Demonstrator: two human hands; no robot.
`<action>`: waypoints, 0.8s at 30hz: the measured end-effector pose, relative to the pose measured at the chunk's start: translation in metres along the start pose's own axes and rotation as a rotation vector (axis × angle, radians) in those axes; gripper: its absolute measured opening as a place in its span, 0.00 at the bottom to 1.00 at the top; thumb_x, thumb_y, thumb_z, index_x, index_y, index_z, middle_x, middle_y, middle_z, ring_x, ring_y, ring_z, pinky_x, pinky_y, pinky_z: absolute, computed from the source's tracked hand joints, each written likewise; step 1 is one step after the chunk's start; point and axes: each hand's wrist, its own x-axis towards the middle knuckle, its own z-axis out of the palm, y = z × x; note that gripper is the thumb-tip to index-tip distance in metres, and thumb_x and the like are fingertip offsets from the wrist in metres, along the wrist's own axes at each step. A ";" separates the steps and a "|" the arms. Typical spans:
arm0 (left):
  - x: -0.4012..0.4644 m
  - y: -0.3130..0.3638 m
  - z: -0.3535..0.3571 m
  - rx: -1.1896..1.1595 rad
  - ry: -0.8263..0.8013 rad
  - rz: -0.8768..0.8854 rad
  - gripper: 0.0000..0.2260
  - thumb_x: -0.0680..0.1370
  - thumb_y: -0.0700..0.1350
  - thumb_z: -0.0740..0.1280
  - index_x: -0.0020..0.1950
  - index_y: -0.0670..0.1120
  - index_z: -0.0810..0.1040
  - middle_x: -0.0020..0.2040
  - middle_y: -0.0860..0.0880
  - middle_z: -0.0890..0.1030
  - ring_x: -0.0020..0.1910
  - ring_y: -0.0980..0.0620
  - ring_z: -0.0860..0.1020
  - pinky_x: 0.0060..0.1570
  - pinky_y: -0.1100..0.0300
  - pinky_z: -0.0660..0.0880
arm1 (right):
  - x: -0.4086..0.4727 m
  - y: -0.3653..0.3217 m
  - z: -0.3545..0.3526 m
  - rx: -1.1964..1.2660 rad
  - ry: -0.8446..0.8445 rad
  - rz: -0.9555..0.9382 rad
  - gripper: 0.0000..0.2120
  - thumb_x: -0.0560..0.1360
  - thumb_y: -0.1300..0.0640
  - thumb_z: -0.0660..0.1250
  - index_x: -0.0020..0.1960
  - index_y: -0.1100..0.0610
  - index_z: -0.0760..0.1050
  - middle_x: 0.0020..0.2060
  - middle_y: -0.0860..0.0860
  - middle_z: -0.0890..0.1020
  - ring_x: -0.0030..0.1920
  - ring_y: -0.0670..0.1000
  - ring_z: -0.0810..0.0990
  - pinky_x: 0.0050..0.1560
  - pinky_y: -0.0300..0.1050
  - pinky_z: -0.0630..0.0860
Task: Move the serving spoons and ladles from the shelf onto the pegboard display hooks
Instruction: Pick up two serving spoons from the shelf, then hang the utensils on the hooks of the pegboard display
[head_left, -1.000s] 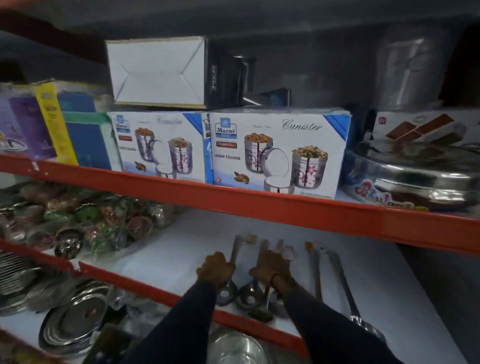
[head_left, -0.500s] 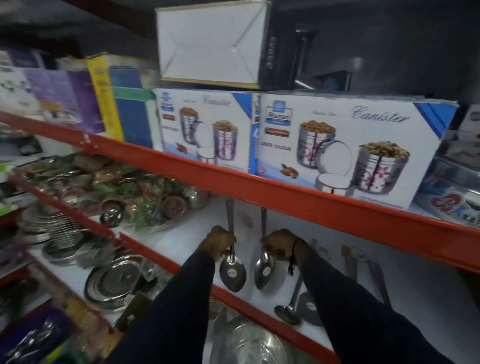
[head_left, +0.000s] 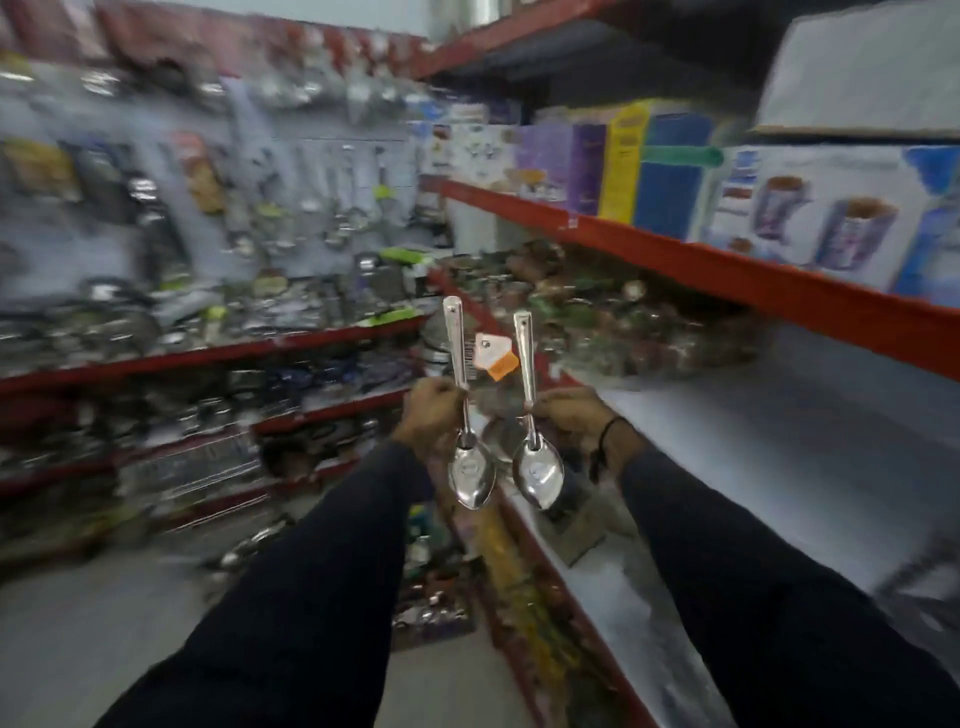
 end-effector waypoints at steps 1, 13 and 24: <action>-0.010 -0.009 -0.032 0.008 0.042 0.010 0.08 0.78 0.35 0.67 0.39 0.39 0.81 0.35 0.40 0.78 0.33 0.48 0.75 0.35 0.55 0.73 | -0.002 -0.004 0.030 -0.009 -0.074 -0.016 0.02 0.75 0.68 0.71 0.47 0.66 0.81 0.31 0.59 0.79 0.21 0.48 0.76 0.22 0.36 0.71; -0.279 -0.051 -0.328 0.092 0.948 -0.051 0.07 0.80 0.39 0.68 0.51 0.34 0.79 0.42 0.37 0.79 0.39 0.45 0.76 0.42 0.47 0.76 | -0.159 -0.056 0.360 0.012 -1.094 -0.194 0.09 0.73 0.73 0.70 0.42 0.61 0.77 0.27 0.55 0.83 0.23 0.49 0.82 0.25 0.39 0.79; -0.536 -0.008 -0.344 0.152 1.548 -0.086 0.11 0.83 0.36 0.62 0.41 0.46 0.75 0.28 0.53 0.74 0.22 0.59 0.72 0.20 0.68 0.68 | -0.412 -0.071 0.430 0.002 -1.620 -0.347 0.05 0.75 0.68 0.71 0.44 0.60 0.79 0.40 0.61 0.79 0.33 0.53 0.77 0.35 0.44 0.76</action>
